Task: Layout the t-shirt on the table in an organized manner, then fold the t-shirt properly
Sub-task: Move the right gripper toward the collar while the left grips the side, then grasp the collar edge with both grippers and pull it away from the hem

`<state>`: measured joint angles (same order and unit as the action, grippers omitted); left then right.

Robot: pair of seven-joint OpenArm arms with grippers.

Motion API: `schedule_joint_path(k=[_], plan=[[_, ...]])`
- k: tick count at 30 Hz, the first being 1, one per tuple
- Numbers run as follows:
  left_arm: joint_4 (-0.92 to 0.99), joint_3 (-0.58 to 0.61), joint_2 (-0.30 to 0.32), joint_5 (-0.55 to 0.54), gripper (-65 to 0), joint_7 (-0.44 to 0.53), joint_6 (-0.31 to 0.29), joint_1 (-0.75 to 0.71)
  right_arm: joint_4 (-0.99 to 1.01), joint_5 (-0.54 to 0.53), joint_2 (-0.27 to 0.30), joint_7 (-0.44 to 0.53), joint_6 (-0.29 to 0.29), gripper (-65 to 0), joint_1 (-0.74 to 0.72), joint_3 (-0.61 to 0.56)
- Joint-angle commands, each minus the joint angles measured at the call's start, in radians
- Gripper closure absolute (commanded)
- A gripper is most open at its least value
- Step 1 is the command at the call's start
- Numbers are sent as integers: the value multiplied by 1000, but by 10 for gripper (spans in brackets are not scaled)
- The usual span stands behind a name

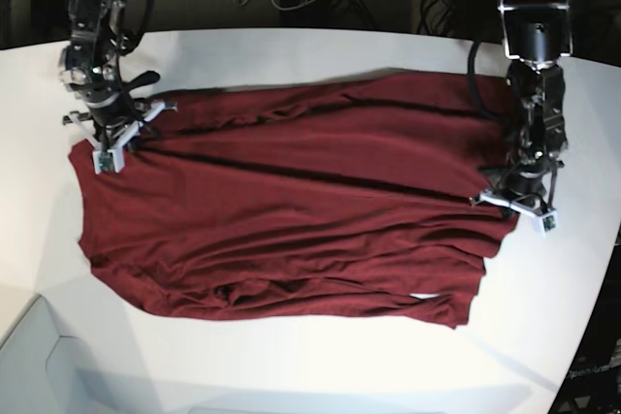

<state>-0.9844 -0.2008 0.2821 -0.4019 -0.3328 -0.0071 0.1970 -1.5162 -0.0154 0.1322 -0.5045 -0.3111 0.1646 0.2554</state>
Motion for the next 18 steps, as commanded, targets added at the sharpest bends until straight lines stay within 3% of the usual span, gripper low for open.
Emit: schedule_joint_path(k=[1,10,18], plan=[[6,-1,18,1,-59,-12,3,23,-13,10,11,-18,0,0,17,18],[65,-1,21,1,-59,-10,3,68,-126,10,24,-18,-1,0,109,29],[-72,-1,13,-2,-59,-21,3,58,-208,10,20,-18,-1,0,106,26]])
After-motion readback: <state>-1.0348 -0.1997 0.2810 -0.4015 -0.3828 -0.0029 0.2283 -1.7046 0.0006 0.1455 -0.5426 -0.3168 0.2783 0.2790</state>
